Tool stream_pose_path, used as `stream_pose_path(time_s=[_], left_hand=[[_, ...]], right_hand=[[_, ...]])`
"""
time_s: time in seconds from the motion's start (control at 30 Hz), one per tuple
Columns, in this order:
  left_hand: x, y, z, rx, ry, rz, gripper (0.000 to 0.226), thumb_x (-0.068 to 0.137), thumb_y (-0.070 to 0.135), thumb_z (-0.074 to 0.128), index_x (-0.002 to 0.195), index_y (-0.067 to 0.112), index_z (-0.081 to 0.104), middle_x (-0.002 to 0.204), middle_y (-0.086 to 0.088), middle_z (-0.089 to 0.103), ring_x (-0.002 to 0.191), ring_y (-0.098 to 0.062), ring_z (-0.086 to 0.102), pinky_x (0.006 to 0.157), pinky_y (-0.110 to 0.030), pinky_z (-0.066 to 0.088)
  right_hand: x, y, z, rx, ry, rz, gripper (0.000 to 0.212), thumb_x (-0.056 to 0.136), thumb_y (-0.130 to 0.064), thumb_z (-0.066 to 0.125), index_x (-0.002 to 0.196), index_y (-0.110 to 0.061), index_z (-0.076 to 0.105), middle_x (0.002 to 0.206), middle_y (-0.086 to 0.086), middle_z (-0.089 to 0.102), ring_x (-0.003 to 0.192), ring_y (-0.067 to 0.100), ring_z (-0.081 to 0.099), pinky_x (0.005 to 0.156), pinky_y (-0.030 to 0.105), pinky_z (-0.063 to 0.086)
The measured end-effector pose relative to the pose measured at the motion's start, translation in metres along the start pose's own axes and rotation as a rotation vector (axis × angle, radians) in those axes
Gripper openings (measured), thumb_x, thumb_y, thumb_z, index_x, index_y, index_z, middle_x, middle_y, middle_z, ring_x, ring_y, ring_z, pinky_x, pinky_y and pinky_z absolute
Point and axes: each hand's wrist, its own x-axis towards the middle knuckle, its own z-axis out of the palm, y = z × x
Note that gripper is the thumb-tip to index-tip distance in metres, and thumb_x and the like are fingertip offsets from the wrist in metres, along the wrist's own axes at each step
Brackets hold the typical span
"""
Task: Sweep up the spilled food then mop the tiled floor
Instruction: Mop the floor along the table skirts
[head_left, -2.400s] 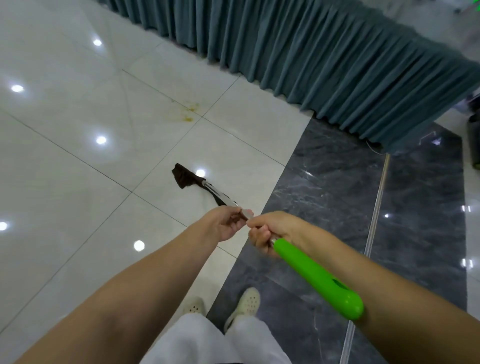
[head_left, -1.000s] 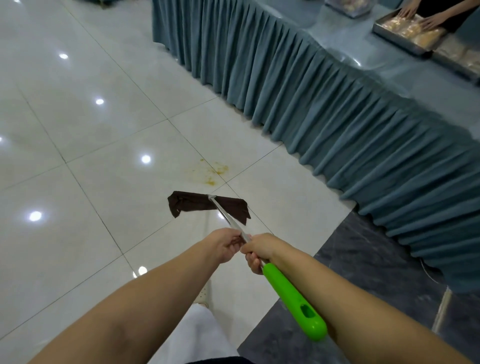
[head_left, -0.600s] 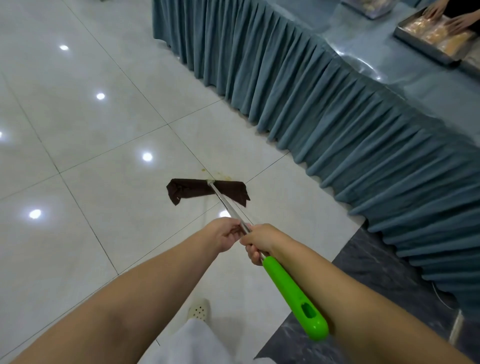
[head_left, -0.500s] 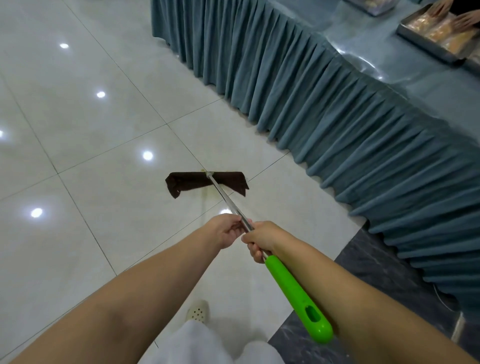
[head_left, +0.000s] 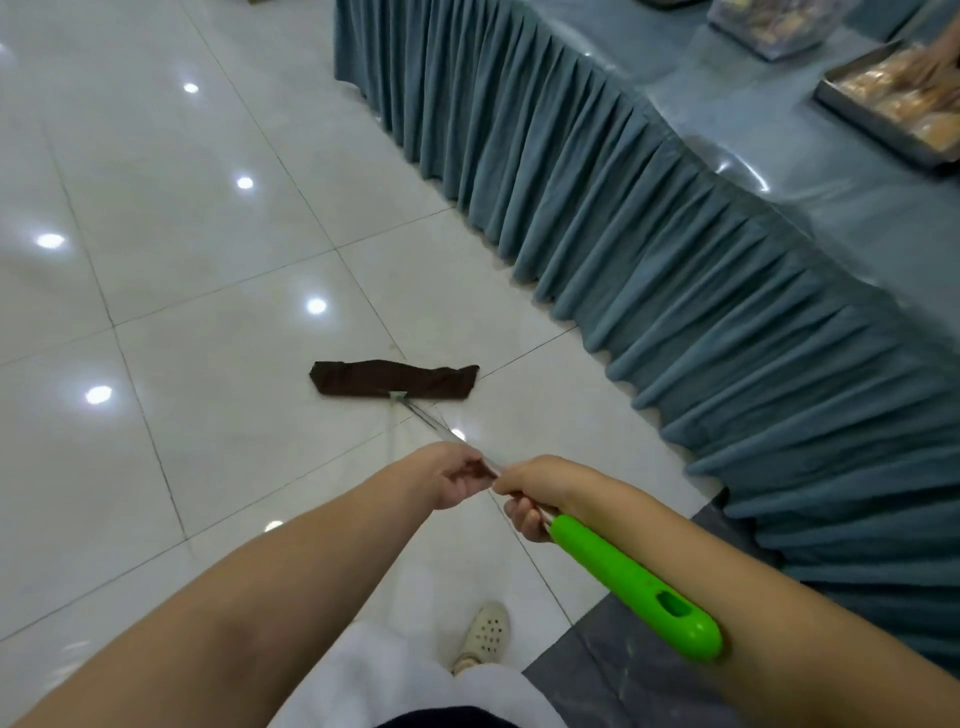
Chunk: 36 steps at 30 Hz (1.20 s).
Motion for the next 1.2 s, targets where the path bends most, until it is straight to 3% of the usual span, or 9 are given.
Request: stream_pose_path(time_s=[0.17, 0.3, 0.37, 0.47, 0.6, 0.83, 0.97, 1.07, 1.2], left_hand=[[-0.002, -0.021, 0.049, -0.11, -0.024, -0.002, 0.029, 0.097, 0.0, 0.039, 0.068, -0.001, 0.045, 0.03, -0.01, 0.046, 0.03, -0.02, 0.055, 0.085, -0.036, 0.051], [-0.003, -0.029, 0.069, -0.22, -0.056, 0.005, 0.028, 0.097, 0.005, 0.037, 0.071, -0.001, 0.042, 0.034, -0.014, 0.05, 0.027, -0.021, 0.053, 0.038, -0.024, 0.051], [-0.001, -0.03, 0.077, -0.245, -0.049, 0.025, 0.032, 0.099, 0.008, 0.033, 0.069, -0.001, 0.039, 0.031, -0.013, 0.047, 0.023, -0.017, 0.049, 0.029, -0.02, 0.044], [0.009, -0.029, 0.082, -0.303, -0.016, 0.054, 0.031, 0.101, 0.009, 0.032, 0.071, 0.001, 0.036, 0.029, -0.011, 0.045, 0.02, -0.015, 0.045, 0.028, -0.017, 0.04], [0.03, -0.014, 0.074, -0.409, 0.009, 0.014, 0.028, 0.101, 0.015, 0.035, 0.075, 0.005, 0.038, 0.051, -0.006, 0.043, 0.039, -0.017, 0.048, 0.037, -0.018, 0.046], [0.07, 0.041, 0.063, -0.395, 0.041, -0.013, 0.027, 0.1, 0.019, 0.037, 0.079, 0.003, 0.041, 0.042, -0.009, 0.046, 0.031, -0.016, 0.047, 0.033, -0.019, 0.044], [0.096, 0.093, 0.059, -0.363, 0.072, 0.007, 0.028, 0.101, 0.021, 0.036, 0.081, 0.002, 0.041, 0.058, -0.01, 0.045, 0.028, -0.017, 0.048, 0.033, -0.02, 0.043], [0.108, 0.139, 0.052, -0.365, 0.104, 0.038, 0.029, 0.101, 0.02, 0.035, 0.078, 0.004, 0.041, 0.042, -0.008, 0.048, 0.025, -0.014, 0.046, 0.032, -0.018, 0.042], [0.125, 0.197, 0.037, -0.381, 0.134, 0.05, 0.03, 0.101, 0.021, 0.035, 0.076, 0.005, 0.041, 0.05, -0.008, 0.048, 0.041, -0.016, 0.047, 0.031, -0.016, 0.041]], right_hand=[[-0.025, 0.008, -0.048, -0.092, -0.001, 0.056, 0.023, 0.098, -0.01, 0.038, 0.075, -0.013, 0.038, 0.056, 0.0, 0.03, 0.023, 0.004, 0.03, 0.028, 0.007, 0.025], [-0.045, 0.004, -0.066, -0.166, -0.017, 0.058, 0.02, 0.098, -0.01, 0.04, 0.079, -0.012, 0.042, 0.058, 0.001, 0.031, 0.022, 0.004, 0.03, 0.027, 0.008, 0.027], [-0.054, 0.001, -0.069, -0.151, -0.037, 0.063, 0.014, 0.097, -0.009, 0.042, 0.088, -0.015, 0.05, 0.058, 0.001, 0.031, 0.022, 0.004, 0.031, 0.028, 0.008, 0.027], [-0.06, -0.004, -0.072, 0.05, -0.093, 0.063, 0.032, 0.095, -0.004, 0.039, 0.114, -0.027, 0.053, 0.056, 0.0, 0.034, 0.022, 0.004, 0.033, 0.027, 0.007, 0.027], [-0.055, -0.016, -0.066, 0.35, -0.209, 0.041, 0.039, 0.096, 0.002, 0.033, 0.108, -0.031, 0.05, 0.037, 0.001, 0.038, 0.023, 0.005, 0.034, 0.025, 0.009, 0.028], [-0.026, -0.068, -0.059, 0.29, -0.163, 0.043, 0.041, 0.094, 0.003, 0.034, 0.111, -0.031, 0.049, 0.045, 0.0, 0.035, 0.024, 0.003, 0.031, 0.026, 0.008, 0.025], [-0.003, -0.12, -0.061, 0.234, -0.186, 0.055, 0.025, 0.093, 0.002, 0.035, 0.091, -0.018, 0.049, 0.054, 0.0, 0.033, 0.024, 0.003, 0.032, 0.025, 0.009, 0.025], [0.018, -0.165, -0.057, 0.203, -0.189, 0.045, 0.024, 0.093, 0.002, 0.035, 0.084, -0.016, 0.047, 0.056, 0.0, 0.032, 0.024, 0.002, 0.031, 0.025, 0.009, 0.025], [0.043, -0.223, -0.045, 0.158, -0.184, 0.041, 0.024, 0.092, 0.002, 0.036, 0.085, -0.017, 0.048, 0.048, 0.0, 0.036, 0.024, 0.003, 0.032, 0.026, 0.009, 0.026]])
